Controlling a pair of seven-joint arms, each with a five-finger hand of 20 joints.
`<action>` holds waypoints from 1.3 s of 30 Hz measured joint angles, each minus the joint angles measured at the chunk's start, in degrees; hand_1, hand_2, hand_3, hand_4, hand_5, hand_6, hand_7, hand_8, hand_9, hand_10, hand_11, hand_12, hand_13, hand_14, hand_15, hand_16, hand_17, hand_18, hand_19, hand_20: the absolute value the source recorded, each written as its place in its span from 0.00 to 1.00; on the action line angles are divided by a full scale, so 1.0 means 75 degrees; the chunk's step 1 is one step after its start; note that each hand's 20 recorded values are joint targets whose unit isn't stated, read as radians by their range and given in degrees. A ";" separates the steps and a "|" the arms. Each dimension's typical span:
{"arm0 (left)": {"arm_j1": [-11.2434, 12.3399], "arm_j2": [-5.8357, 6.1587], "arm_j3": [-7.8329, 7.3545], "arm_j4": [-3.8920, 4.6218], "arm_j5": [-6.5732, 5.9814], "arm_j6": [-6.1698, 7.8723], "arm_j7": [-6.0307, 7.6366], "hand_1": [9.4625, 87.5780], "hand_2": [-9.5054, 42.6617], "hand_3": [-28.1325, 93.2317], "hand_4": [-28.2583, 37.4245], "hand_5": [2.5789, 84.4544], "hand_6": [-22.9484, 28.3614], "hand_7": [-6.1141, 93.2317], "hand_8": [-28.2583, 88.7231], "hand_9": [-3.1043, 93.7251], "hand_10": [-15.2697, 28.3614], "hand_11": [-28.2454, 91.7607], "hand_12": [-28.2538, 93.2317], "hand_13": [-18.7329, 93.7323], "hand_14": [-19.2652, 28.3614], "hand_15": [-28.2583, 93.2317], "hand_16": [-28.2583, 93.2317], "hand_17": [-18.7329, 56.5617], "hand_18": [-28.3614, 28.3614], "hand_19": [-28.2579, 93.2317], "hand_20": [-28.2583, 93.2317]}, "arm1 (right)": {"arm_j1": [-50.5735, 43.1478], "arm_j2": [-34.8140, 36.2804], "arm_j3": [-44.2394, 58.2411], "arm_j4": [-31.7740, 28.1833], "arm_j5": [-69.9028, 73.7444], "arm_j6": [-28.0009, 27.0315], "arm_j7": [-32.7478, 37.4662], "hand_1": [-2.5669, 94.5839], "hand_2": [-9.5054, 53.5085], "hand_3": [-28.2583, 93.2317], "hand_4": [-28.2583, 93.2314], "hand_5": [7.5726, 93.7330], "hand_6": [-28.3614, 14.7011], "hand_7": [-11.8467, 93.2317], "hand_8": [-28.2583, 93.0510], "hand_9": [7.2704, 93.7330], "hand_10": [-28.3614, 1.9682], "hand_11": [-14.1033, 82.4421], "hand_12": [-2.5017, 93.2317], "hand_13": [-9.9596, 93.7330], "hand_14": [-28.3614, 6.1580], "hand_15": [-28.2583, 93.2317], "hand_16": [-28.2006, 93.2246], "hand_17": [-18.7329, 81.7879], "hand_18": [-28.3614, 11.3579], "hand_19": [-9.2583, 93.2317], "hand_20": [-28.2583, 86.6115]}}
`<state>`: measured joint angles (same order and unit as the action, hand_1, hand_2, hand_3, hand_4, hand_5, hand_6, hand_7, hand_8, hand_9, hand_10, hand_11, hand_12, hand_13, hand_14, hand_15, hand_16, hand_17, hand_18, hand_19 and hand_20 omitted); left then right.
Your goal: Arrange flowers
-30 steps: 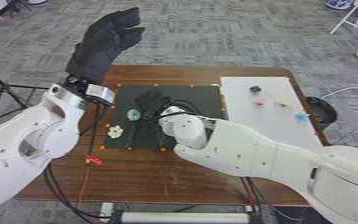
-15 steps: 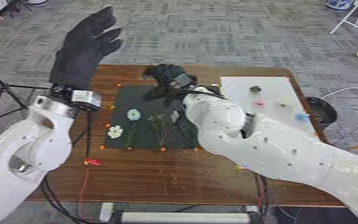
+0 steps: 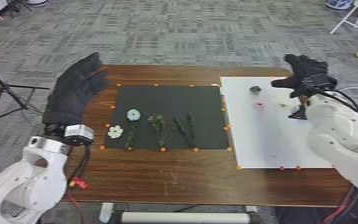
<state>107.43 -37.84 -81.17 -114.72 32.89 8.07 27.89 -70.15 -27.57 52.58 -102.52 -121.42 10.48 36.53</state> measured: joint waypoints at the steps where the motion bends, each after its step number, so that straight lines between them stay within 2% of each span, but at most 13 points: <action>1: 0.0045 -0.0008 0.0064 0.0020 -0.0002 0.0006 0.0000 0.25 0.06 0.78 0.09 0.31 0.51 0.25 0.17 0.23 0.61 0.41 0.39 0.31 0.72 0.44 0.26 0.15 0.81 0.55 0.31 | -0.0290 0.0150 0.0233 0.0053 -0.0207 0.0000 0.0153 0.26 0.00 0.88 0.00 0.35 0.51 0.28 0.16 0.37 0.50 0.32 0.25 0.44 0.47 0.65 0.38 0.34 0.19 0.71 0.59; 5: 0.0048 -0.0042 0.0305 0.0106 -0.0007 0.0009 -0.0024 0.25 0.06 0.78 0.09 0.31 0.50 0.25 0.17 0.23 0.61 0.41 0.39 0.31 0.72 0.44 0.26 0.15 0.81 0.55 0.31 | -0.1333 0.0572 0.1073 0.0097 -0.0738 0.0018 0.0313 0.28 0.00 0.87 0.00 0.47 0.54 0.29 0.15 0.47 0.54 0.35 0.24 0.49 0.50 0.67 0.38 0.36 0.20 0.73 0.60; 9: -0.0016 -0.0074 0.0338 0.0144 -0.0010 0.0009 -0.0105 0.25 0.06 0.78 0.09 0.31 0.51 0.25 0.17 0.23 0.61 0.41 0.39 0.31 0.72 0.44 0.26 0.15 0.81 0.55 0.31 | -0.2125 0.0759 0.1671 0.0080 -0.0625 0.0023 0.0298 0.30 0.00 0.84 0.00 0.47 0.56 0.30 0.15 0.48 0.61 0.36 0.24 0.49 0.52 0.67 0.38 0.36 0.21 0.74 0.60; 14: -0.0155 -0.0072 0.0363 0.0180 -0.0024 0.0009 -0.0153 0.25 0.06 0.78 0.09 0.31 0.51 0.25 0.17 0.23 0.61 0.41 0.39 0.31 0.72 0.44 0.25 0.15 0.81 0.55 0.31 | -0.2743 0.0775 0.1941 0.0132 -0.0308 -0.0100 0.0121 0.33 0.00 0.83 0.00 0.48 0.57 0.29 0.14 0.49 0.62 0.35 0.22 0.50 0.53 0.67 0.38 0.36 0.22 0.74 0.61; 24: -0.0182 -0.0069 0.0276 0.0180 -0.0061 0.0038 -0.0126 0.25 0.06 0.78 0.09 0.31 0.51 0.25 0.17 0.23 0.62 0.41 0.39 0.31 0.72 0.44 0.25 0.15 0.81 0.54 0.31 | -0.1990 0.0373 0.0355 0.0932 -0.0449 -0.0196 0.0140 0.31 0.00 0.86 0.00 0.45 0.54 0.28 0.15 0.46 0.63 0.34 0.22 0.50 0.53 0.70 0.39 0.37 0.22 0.77 0.63; 28: -0.0162 -0.0070 0.0221 0.0176 -0.0073 0.0064 -0.0114 0.25 0.06 0.78 0.09 0.31 0.51 0.25 0.17 0.23 0.62 0.41 0.39 0.31 0.72 0.44 0.25 0.15 0.81 0.55 0.31 | -0.1641 0.0273 -0.0070 0.1042 -0.0896 0.0071 0.0406 0.30 0.00 0.87 0.00 0.45 0.52 0.28 0.15 0.45 0.56 0.35 0.23 0.50 0.52 0.71 0.39 0.37 0.22 0.78 0.64; 31: -0.0159 -0.0070 0.0211 0.0176 -0.0083 0.0080 -0.0102 0.25 0.06 0.78 0.09 0.31 0.51 0.25 0.17 0.24 0.62 0.41 0.39 0.31 0.73 0.44 0.26 0.15 0.81 0.55 0.31 | -0.1407 0.0227 -0.0301 0.1091 -0.1113 0.0257 0.0680 0.29 0.00 0.88 0.00 0.44 0.51 0.29 0.15 0.44 0.55 0.36 0.24 0.50 0.52 0.72 0.38 0.37 0.22 0.78 0.64; 39: -0.0118 -0.0070 0.0148 0.0176 -0.0093 0.0107 -0.0089 0.25 0.06 0.78 0.09 0.31 0.51 0.25 0.17 0.24 0.62 0.41 0.39 0.31 0.72 0.44 0.26 0.15 0.81 0.55 0.31 | -0.1129 0.0144 -0.0348 0.1175 -0.1113 0.0198 0.0551 0.31 0.00 0.88 0.00 0.42 0.60 0.32 0.14 0.44 0.62 0.38 0.24 0.50 0.54 0.72 0.38 0.36 0.22 0.77 0.64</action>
<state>106.55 -38.36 -80.06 -113.40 32.20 8.87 27.22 -78.62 -26.49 49.97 -93.70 -129.77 11.96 40.66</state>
